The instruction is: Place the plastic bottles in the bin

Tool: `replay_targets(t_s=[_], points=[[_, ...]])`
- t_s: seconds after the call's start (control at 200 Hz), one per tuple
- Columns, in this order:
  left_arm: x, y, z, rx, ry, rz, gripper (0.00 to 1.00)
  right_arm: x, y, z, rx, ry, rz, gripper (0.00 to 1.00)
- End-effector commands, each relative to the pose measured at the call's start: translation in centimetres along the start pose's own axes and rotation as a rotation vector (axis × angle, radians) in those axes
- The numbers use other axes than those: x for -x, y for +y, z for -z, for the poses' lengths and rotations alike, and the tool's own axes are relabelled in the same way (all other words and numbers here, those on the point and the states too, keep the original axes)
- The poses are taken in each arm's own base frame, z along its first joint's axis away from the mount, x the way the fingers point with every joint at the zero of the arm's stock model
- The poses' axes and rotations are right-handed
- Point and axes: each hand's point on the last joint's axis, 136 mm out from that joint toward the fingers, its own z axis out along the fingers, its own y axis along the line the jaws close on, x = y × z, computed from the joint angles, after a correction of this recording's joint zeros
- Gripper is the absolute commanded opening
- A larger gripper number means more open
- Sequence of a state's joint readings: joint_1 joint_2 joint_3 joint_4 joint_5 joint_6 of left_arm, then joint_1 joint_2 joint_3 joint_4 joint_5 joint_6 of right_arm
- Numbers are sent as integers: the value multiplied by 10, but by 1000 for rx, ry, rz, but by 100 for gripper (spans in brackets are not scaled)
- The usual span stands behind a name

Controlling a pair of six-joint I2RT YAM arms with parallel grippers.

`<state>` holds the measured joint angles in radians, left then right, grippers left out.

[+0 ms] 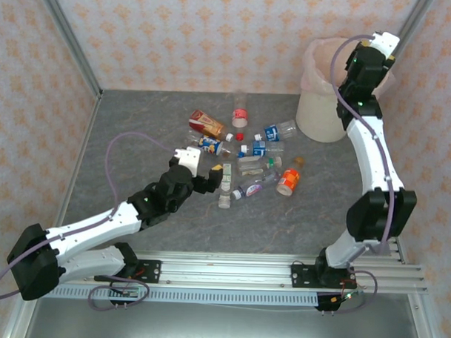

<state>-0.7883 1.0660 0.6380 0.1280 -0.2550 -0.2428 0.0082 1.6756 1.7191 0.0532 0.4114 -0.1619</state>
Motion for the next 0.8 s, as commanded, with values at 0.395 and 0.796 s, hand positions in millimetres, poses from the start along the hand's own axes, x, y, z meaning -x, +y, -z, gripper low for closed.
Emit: replay_targets(t_s=[0.395,0.796], points=[[-4,29,-7,72,-1,146,100,-53,-21,-68,-319,174,202,51],[-20,36,-21,153,101,172,100,-32,-16,-52,-248,233,107,99]])
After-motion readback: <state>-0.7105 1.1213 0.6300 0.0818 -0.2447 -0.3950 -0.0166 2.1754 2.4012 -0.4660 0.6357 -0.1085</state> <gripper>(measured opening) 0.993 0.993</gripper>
